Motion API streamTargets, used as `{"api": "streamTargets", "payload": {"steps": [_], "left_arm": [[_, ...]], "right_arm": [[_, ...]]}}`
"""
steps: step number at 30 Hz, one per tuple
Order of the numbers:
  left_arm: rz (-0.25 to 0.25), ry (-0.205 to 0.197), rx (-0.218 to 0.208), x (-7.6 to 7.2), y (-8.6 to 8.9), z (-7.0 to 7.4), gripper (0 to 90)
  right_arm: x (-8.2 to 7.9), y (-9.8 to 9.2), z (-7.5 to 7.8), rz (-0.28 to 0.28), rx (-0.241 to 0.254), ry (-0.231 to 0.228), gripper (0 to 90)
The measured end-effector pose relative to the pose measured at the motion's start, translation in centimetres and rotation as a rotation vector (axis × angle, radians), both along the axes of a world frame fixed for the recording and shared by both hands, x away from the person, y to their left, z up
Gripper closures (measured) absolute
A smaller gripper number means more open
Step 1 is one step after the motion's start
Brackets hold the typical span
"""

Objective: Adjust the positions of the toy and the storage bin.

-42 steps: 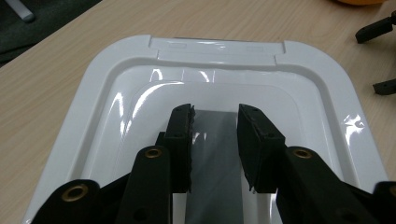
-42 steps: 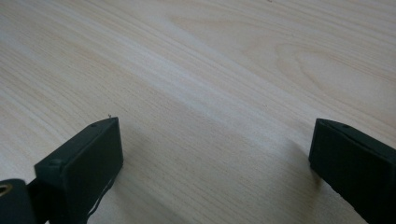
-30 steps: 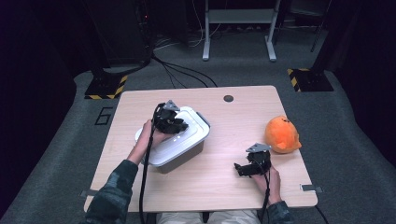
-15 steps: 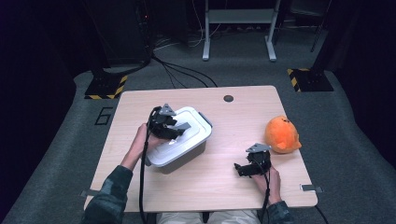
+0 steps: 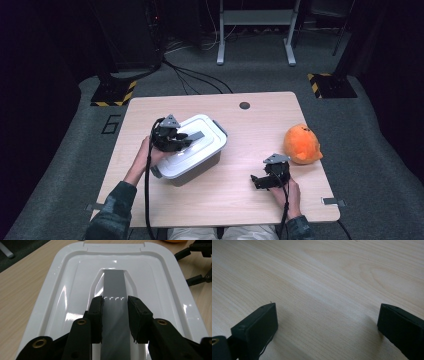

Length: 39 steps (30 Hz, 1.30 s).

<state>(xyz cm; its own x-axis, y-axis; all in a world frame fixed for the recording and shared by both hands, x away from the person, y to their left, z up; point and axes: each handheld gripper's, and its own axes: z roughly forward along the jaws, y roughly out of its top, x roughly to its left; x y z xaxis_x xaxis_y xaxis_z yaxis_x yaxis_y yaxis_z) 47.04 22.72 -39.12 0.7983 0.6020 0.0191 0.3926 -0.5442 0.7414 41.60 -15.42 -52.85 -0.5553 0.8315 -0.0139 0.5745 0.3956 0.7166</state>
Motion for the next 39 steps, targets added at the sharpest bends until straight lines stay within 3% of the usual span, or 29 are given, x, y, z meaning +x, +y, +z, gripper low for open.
{"api": "streamTargets", "payload": {"steps": [7, 25, 39], "left_arm": [[-0.012, -0.004, -0.007, 0.1, -1.1, -0.1, 65.8], [-0.062, -0.008, 0.018, 1.7, -6.3, 0.2, 66.0], [-0.083, -0.009, 0.02, 2.1, -8.5, 0.2, 66.1]], "right_arm": [[0.0, 0.0, 0.0, 0.0, 0.001, 0.001, 2.3], [0.0, 0.0, 0.0, -0.004, 0.002, -0.002, 2.2], [0.0, 0.1, 0.0, -0.003, 0.001, -0.004, 2.2]]}}
